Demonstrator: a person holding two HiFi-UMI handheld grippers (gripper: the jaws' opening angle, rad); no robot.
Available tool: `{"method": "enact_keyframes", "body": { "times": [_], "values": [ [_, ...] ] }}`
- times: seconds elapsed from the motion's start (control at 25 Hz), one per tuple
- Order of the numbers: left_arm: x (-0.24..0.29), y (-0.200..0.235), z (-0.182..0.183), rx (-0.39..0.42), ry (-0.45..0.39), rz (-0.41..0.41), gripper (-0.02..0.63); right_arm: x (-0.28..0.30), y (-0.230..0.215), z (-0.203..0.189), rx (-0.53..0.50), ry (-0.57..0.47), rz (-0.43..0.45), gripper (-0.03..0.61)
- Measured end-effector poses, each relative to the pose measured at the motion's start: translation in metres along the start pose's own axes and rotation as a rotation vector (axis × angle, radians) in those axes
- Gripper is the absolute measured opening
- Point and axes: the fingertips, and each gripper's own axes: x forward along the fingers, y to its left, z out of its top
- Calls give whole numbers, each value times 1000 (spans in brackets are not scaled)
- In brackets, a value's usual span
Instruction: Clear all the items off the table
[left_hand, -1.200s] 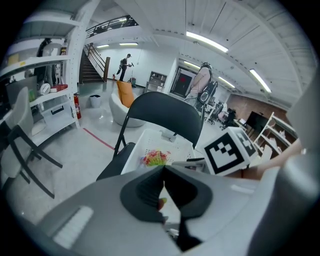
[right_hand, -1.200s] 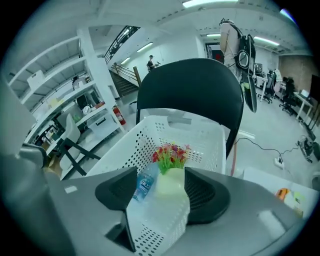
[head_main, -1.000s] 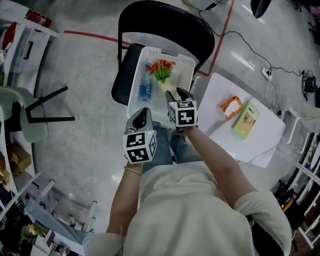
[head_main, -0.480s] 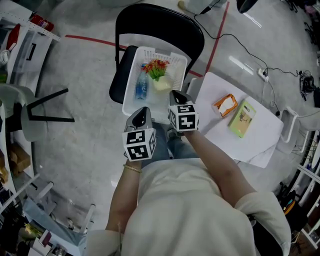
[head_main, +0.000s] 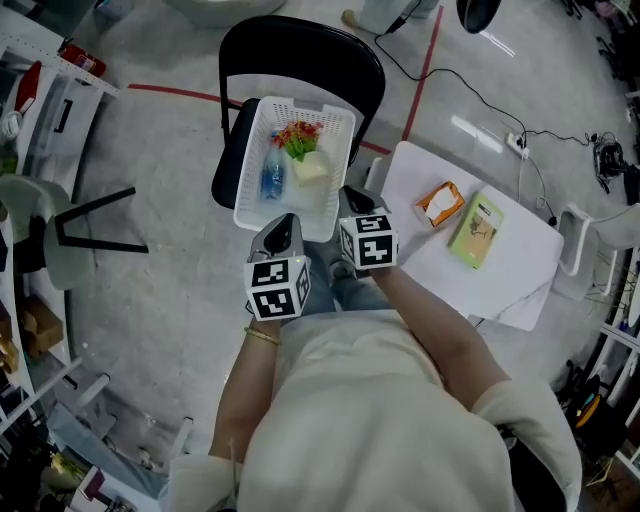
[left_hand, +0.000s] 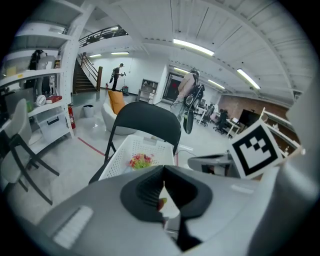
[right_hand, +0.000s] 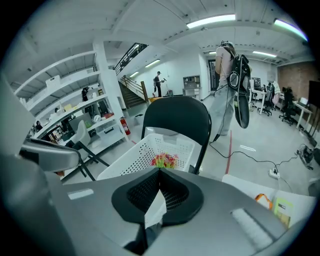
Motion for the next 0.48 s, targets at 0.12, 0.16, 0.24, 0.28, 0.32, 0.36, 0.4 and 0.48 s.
{"method": "enact_keyframes", "body": {
  "times": [0.12, 0.16, 0.24, 0.28, 0.32, 0.36, 0.4, 0.48],
  "values": [
    [-1, -16, -5, 25, 11, -18, 9, -15, -15, -4, 22, -16, -23, 0],
    [0, -22, -6, 33, 15, -27, 9, -20, -21, -6, 31, -21, -32, 0],
    [2, -34, -9, 52, 24, -49, 9, -30, -35, -10, 49, -27, -56, 0],
    [3, -41, -10, 63, 29, -61, 9, -35, -42, -13, 58, -29, -71, 0],
    [5, -48, -11, 75, 34, -74, 9, -40, -50, -16, 68, -30, -87, 0],
    [7, -55, -12, 88, 39, -88, 9, -46, -58, -20, 79, -32, -102, 0],
    [9, -62, -12, 100, 42, -100, 9, -51, -66, -24, 90, -34, -118, 0],
    [14, -75, -12, 123, 49, -125, 9, -60, -83, -32, 109, -35, -149, 0]
  ]
}}
